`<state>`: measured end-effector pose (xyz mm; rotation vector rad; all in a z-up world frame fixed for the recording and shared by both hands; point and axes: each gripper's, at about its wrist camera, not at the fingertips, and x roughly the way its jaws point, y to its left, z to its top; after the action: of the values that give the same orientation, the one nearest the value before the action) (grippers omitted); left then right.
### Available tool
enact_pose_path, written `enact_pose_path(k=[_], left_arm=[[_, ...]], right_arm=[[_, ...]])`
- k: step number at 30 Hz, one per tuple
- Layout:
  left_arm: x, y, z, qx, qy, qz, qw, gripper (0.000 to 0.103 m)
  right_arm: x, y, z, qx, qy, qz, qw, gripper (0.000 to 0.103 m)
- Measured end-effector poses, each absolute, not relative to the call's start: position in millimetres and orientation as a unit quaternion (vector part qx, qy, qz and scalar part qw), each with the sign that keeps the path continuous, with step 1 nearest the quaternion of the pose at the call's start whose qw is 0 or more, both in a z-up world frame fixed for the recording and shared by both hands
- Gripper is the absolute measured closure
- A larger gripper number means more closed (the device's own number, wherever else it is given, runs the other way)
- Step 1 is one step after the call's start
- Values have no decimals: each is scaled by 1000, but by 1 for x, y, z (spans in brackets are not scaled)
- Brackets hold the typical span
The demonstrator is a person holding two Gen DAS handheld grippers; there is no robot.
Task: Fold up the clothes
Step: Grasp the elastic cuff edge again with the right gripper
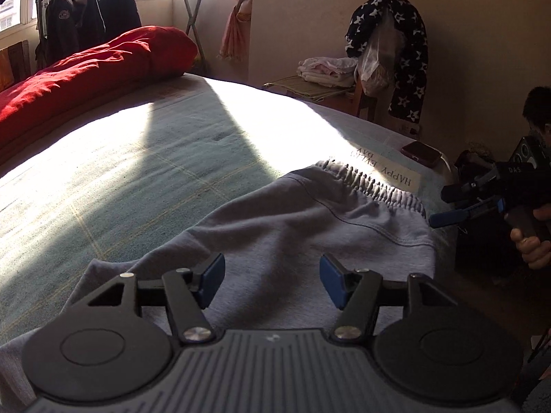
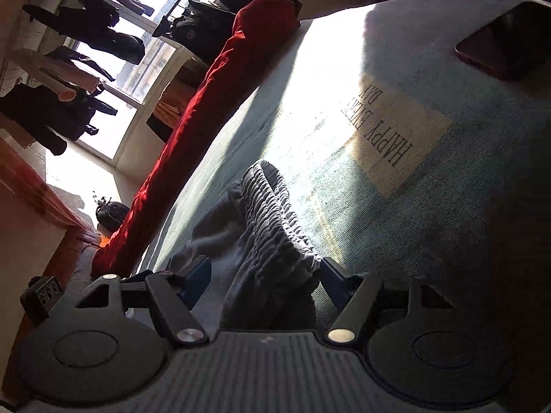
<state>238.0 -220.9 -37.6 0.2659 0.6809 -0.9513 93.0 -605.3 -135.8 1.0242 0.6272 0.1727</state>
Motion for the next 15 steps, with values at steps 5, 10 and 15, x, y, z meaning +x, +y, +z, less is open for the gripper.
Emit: enact_pose_path(k=[5,10,15], left_arm=[[218,-230,-44,123,315,-450,826,38],[216,-231,-58,113,331,-450,821,38],[216,-230,-68,114,349,-440,820,38]], right_arm=[[110,-601,-166,558,296,66,773,26],[131,-597,-164,554,288,54,780,24],[146,-588,-152,520,307,52,795,17]])
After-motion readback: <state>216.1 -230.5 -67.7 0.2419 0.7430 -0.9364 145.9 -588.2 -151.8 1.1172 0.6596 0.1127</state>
